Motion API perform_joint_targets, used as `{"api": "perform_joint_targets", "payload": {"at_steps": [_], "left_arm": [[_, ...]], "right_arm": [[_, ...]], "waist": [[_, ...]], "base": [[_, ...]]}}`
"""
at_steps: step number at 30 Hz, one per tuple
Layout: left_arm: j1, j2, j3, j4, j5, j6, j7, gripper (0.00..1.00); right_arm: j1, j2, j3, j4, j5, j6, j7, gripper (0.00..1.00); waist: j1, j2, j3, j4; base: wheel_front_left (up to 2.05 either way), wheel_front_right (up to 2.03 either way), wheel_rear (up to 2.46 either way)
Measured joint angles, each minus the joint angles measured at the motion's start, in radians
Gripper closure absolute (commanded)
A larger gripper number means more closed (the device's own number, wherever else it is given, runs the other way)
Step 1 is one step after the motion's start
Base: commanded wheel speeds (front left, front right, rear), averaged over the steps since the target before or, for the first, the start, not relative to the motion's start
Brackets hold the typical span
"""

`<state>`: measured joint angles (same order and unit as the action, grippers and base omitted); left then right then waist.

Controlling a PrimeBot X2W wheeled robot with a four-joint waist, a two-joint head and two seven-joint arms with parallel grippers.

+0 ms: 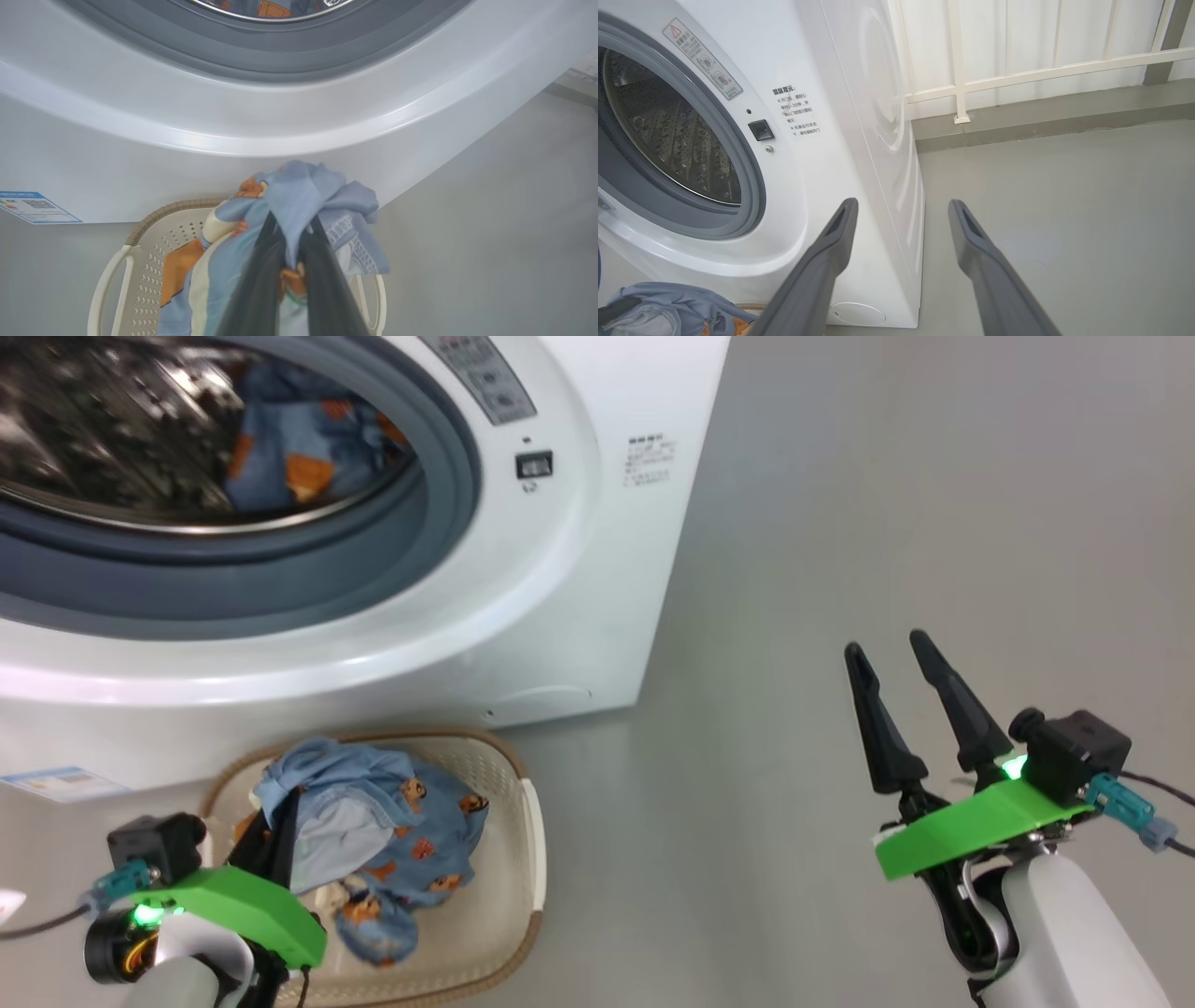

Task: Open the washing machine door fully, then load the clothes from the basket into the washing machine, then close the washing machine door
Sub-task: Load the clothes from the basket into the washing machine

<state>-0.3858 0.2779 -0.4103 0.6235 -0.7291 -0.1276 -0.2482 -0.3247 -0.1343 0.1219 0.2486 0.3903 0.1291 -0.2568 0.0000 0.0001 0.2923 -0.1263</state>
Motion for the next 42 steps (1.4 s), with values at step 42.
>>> {"api": "perform_joint_targets", "payload": {"at_steps": [42], "left_arm": [[0.300, -0.109, 0.249, -0.539, 0.268, 0.088, -0.006, 1.00]], "right_arm": [[0.127, -0.037, -0.005, 0.007, 0.034, 0.000, 0.000, 0.00]], "waist": [[0.0000, 0.0000, -0.241, 0.075]], "base": [[0.00, 0.00, 0.00]]}}
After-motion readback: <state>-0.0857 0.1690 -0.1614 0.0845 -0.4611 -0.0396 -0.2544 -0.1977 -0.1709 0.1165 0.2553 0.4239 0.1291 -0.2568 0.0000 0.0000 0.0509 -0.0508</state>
